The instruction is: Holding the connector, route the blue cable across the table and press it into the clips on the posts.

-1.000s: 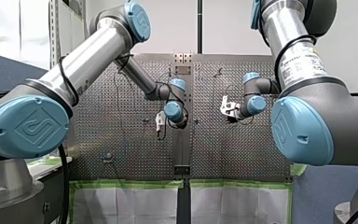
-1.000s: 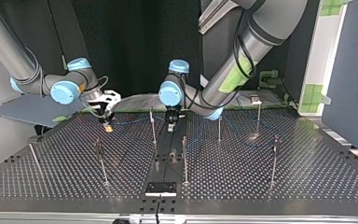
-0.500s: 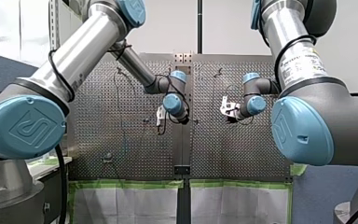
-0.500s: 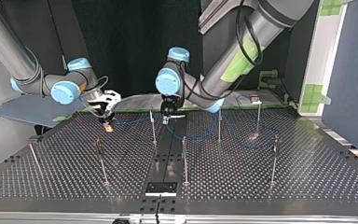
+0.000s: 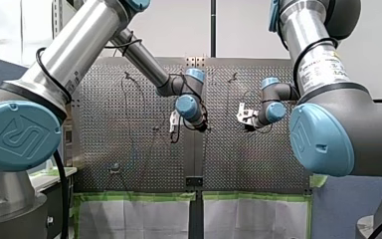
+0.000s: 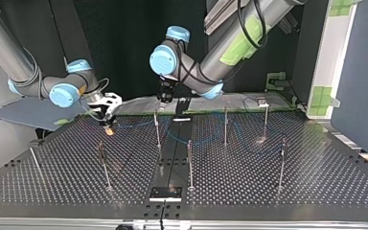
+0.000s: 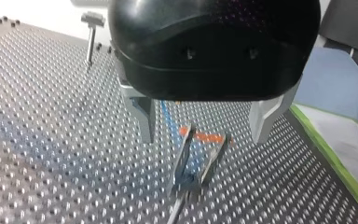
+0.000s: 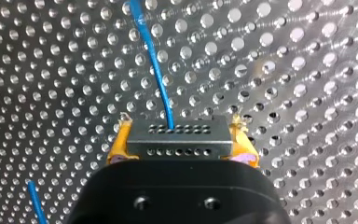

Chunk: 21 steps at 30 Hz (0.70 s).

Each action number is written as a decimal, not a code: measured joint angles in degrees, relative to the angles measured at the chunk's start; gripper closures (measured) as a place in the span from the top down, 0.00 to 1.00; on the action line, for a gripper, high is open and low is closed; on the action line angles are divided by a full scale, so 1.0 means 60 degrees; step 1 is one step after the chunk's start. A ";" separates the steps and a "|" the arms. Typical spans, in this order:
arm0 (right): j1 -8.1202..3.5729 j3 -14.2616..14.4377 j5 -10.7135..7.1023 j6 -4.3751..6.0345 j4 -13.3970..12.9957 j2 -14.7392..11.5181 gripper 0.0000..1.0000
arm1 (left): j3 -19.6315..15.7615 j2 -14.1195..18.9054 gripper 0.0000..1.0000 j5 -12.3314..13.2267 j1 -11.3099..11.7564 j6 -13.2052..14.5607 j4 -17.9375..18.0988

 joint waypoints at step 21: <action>-0.0340 -0.0004 -0.0292 -0.0409 0.0458 -0.0057 0.00 | 0.0997 -0.0651 1.00 -0.0671 -0.0954 -0.0729 0.0081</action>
